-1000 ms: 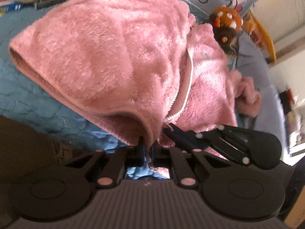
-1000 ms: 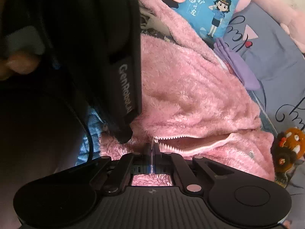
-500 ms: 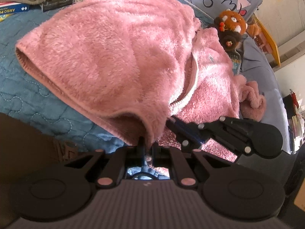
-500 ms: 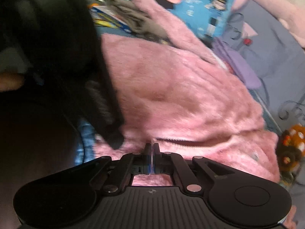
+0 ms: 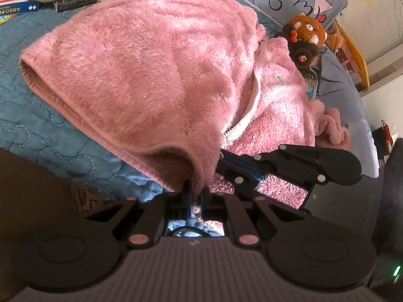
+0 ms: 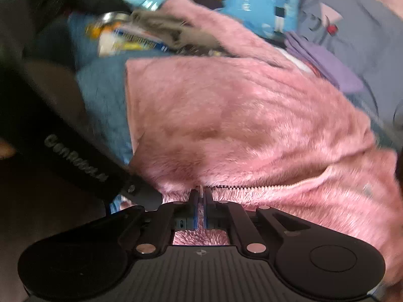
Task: Fold clothes
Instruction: 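Hold the jacket with both grippers next to each other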
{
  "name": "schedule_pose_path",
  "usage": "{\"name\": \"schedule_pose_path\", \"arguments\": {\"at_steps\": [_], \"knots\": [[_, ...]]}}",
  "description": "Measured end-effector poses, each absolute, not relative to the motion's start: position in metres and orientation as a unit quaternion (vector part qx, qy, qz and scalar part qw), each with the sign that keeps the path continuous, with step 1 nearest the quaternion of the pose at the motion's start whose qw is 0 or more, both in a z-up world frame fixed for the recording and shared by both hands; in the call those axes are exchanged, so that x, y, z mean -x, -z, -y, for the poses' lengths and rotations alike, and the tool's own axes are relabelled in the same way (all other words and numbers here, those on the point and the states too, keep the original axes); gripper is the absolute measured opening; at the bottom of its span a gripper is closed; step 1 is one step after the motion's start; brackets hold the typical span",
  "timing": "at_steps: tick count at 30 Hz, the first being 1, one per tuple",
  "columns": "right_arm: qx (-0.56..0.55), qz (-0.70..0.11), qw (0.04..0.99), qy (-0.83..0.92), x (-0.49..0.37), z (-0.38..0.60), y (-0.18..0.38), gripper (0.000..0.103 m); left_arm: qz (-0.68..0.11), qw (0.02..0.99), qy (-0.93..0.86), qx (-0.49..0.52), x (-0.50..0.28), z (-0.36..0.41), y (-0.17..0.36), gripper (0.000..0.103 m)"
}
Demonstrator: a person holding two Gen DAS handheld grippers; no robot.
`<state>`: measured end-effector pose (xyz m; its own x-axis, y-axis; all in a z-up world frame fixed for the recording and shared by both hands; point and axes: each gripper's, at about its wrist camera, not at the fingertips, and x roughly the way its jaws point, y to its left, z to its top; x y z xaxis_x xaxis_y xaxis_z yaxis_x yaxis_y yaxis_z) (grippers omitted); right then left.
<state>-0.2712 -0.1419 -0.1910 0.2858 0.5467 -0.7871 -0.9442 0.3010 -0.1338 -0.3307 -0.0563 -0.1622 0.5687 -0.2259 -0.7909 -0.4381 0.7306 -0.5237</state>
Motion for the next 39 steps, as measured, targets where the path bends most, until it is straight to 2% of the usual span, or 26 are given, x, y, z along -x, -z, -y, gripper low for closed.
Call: {"name": "schedule_pose_path", "arguments": {"at_steps": [6,11,15,22,26,27,28,31,39], "knots": [[0.187,-0.362,0.734,-0.543,0.250,0.161,0.192,0.009,-0.462,0.808,-0.066,0.360,0.332,0.058,0.165,0.006],[0.176,-0.366,0.738,-0.538,0.247,0.160,0.201,0.013,-0.464,0.808,-0.068,0.357,0.332,0.059,0.167,0.006],[0.201,-0.329,0.750,-0.537,0.258,0.162,0.206,0.018,-0.466,0.807,-0.069,0.355,0.331,0.060,0.167,0.006],[0.311,-0.290,0.749,-0.509,0.280,0.142,0.206,0.018,-0.468,0.807,-0.071,0.352,0.331,0.064,0.168,0.006],[0.333,-0.282,0.745,-0.504,0.284,0.139,0.207,0.015,-0.467,0.808,-0.071,0.353,0.332,0.065,0.170,0.006],[0.342,-0.277,0.744,-0.504,0.287,0.139,0.208,0.006,-0.467,0.808,-0.071,0.353,0.332,0.065,0.170,0.006],[0.350,-0.272,0.741,-0.504,0.290,0.138,0.209,0.004,-0.467,0.808,-0.071,0.353,0.332,0.066,0.171,0.006],[0.372,-0.252,0.740,-0.501,0.299,0.137,0.211,0.004,-0.466,0.808,-0.071,0.354,0.333,0.066,0.172,0.006],[0.348,-0.262,0.758,-0.484,0.295,0.149,0.201,0.002,-0.463,0.809,-0.070,0.356,0.336,0.066,0.175,0.006]]}}
